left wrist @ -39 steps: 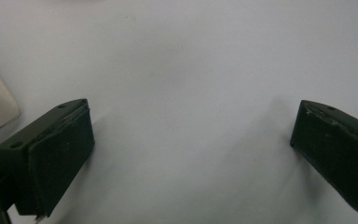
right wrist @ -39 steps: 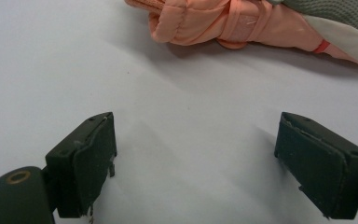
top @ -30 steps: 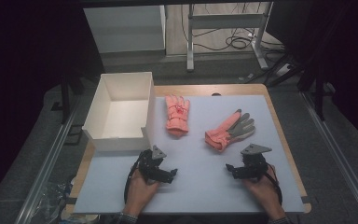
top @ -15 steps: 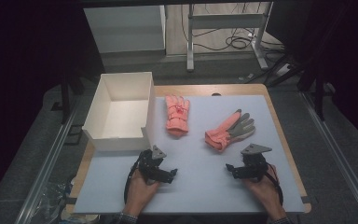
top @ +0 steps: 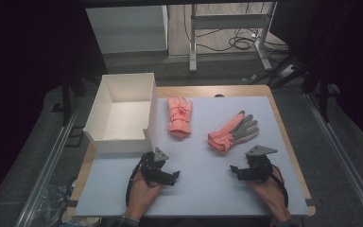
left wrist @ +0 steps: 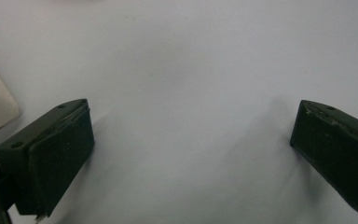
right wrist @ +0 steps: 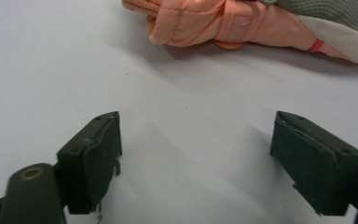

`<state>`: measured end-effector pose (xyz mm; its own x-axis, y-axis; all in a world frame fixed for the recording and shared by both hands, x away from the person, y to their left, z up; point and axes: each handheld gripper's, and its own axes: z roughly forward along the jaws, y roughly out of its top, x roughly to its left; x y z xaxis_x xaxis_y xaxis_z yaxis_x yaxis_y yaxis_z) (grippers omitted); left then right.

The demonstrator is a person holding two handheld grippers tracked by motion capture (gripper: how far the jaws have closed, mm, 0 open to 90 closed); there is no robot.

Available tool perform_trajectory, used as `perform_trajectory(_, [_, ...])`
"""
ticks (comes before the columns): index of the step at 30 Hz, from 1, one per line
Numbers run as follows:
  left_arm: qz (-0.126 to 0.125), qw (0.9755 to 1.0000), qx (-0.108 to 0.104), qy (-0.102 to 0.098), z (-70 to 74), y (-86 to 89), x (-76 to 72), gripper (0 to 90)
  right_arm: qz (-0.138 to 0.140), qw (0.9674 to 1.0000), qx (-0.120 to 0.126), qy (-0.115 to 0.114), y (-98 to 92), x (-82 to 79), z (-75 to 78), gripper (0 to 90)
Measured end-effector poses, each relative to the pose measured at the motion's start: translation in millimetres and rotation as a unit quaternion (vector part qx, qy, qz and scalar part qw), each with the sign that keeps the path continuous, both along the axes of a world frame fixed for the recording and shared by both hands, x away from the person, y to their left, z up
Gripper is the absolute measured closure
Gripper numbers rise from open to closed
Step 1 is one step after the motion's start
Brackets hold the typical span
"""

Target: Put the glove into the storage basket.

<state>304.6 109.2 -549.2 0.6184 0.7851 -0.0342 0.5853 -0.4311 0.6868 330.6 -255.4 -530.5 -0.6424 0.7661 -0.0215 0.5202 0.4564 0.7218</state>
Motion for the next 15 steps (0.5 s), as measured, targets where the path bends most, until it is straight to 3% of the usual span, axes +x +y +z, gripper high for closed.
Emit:
perform_trajectory(4, [0.000,1.0000,0.000,0.000,0.0,0.0,0.0,0.0,-0.004,1.0000,0.000,0.007,-5.8,1.3,3.5,21.8])
perform_trajectory(10, [0.001,1.0000,-0.002,0.002,-0.1,-0.1,0.0,0.0,-0.009,0.9994,0.028,0.020,-16.1,4.7,14.0,33.3])
perform_trajectory(15, [0.001,1.0000,-0.002,0.002,-0.1,-0.2,-0.1,0.0,-0.013,0.9991,0.035,0.022,-22.3,11.4,22.9,41.6])
